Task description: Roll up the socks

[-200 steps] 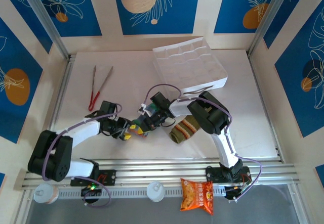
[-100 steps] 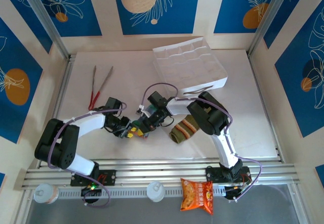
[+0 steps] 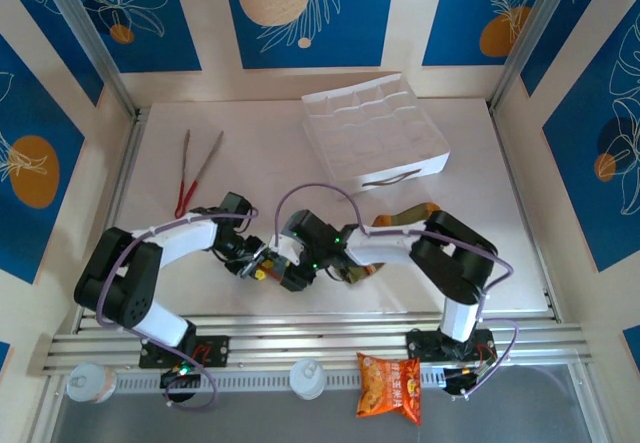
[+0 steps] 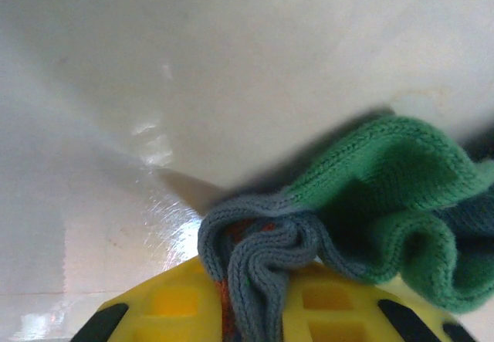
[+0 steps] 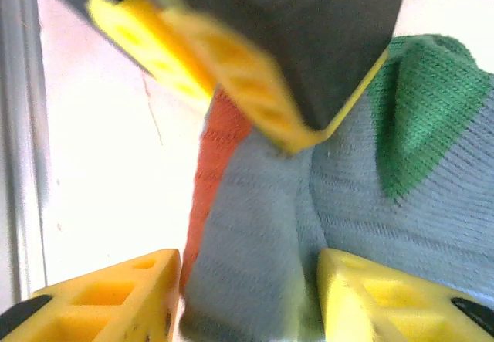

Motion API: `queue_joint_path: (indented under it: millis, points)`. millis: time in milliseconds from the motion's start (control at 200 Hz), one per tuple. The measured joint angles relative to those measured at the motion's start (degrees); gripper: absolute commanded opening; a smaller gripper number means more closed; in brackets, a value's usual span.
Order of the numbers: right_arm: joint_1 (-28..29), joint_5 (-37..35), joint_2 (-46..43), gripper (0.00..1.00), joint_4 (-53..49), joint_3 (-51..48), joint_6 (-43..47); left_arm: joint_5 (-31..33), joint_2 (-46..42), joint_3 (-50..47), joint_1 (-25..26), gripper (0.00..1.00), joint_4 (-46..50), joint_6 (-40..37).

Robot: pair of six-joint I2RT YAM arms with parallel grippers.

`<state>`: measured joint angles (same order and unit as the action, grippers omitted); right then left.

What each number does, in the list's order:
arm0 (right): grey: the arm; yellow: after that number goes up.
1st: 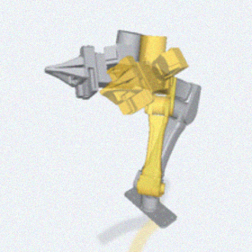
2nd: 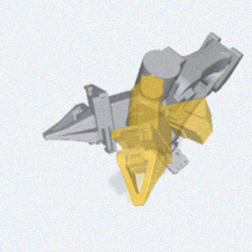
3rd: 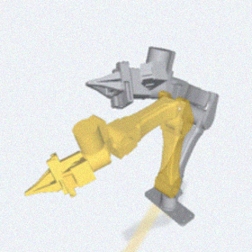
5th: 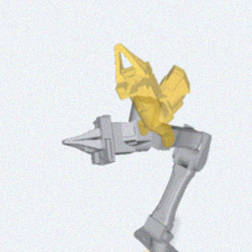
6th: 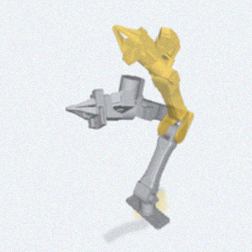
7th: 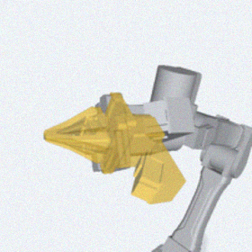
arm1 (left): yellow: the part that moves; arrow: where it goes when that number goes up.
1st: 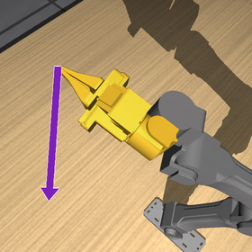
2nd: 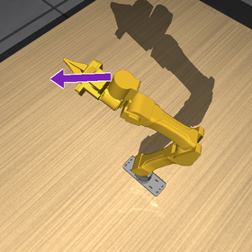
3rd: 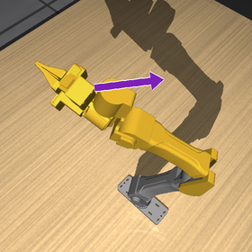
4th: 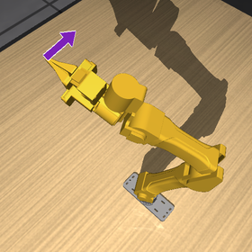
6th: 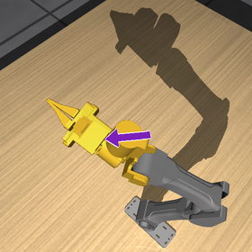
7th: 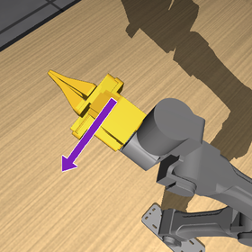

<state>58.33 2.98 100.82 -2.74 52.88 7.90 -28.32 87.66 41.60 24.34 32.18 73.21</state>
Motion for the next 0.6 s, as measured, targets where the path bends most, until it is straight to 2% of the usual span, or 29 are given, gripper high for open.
queue_joint_path:
  millis: [155, 380, 600]
  points:
    - [5.1, -10.3, -5.4, 0.53, 2.6, -3.1, 4.1, 0.1, 1.0, 1.2, 0.1, 0.00, 1.3, 0.6]
    - [13.6, -24.8, -4.1, 0.53, 5.0, -2.6, 10.4, 0.1, 2.6, 3.0, 0.2, 0.00, 3.3, 1.7]
    - [14.7, -33.3, 2.0, 0.46, 5.4, 0.3, 15.2, 0.2, 3.5, 4.0, 0.2, 0.00, 4.3, 1.9]
